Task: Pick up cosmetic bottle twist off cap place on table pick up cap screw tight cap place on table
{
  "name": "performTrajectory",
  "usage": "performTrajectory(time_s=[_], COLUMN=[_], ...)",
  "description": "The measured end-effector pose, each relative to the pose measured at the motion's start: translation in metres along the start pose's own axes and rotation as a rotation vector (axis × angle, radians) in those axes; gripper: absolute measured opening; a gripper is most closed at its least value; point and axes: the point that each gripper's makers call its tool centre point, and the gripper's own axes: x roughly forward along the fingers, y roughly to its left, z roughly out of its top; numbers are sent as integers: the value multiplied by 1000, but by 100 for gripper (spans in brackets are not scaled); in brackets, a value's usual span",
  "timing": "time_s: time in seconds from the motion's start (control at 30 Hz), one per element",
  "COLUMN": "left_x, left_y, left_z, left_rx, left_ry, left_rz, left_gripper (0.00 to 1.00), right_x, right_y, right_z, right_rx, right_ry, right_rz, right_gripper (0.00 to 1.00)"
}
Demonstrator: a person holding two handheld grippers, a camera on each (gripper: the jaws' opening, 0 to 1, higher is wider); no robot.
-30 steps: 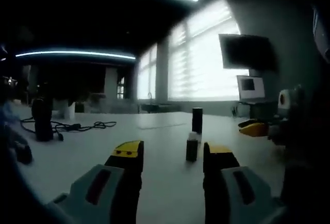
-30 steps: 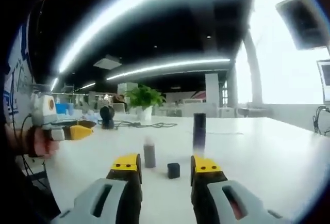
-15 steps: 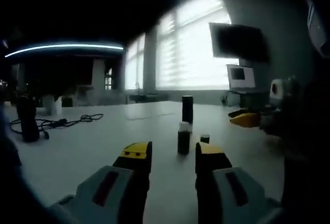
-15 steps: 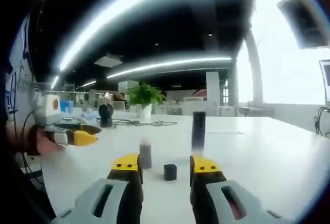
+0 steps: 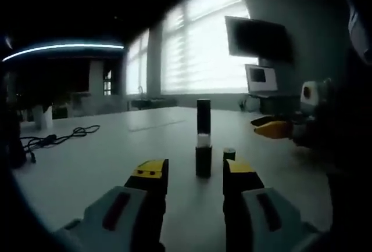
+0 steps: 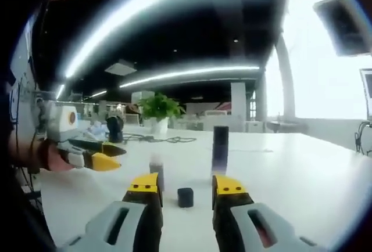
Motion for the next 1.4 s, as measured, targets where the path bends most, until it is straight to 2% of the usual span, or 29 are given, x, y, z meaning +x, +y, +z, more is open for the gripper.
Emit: performTrajectory(time_s=[0.07, 0.1, 0.33, 0.57, 0.77, 1.0, 1.17, 1.4], left_x=[5, 7, 27, 40, 54, 69, 76, 80], left_y=[1, 2, -3, -10, -10, -17, -11, -17], left_z=[0, 1, -5, -12, -20, -19, -16, -20], left_rx=[-41, -35, -33, -13, -24, -16, -25, 13], left_ry=[0, 1, 30, 44, 91, 91, 71, 81], left_rz=[2, -4, -52, -81, -86, -111, -84, -110], left_gripper=[22, 20, 22, 26, 26, 24, 20, 18], right_x=[3, 4, 12, 14, 14, 15, 15, 16], right_y=[-1, -2, -1, -2, -4, -7, -8, -10], right_z=[-2, -3, -17, -18, -20, -21, -24, -25], right_rx=[5, 13, 17, 27, 35, 41, 19, 11], right_ry=[2, 1, 33, 40, 44, 49, 58, 65], right_rz=[0, 1, 4, 4, -2, -9, -20, -32], right_gripper=[27, 27, 25, 25, 25, 25, 25, 25])
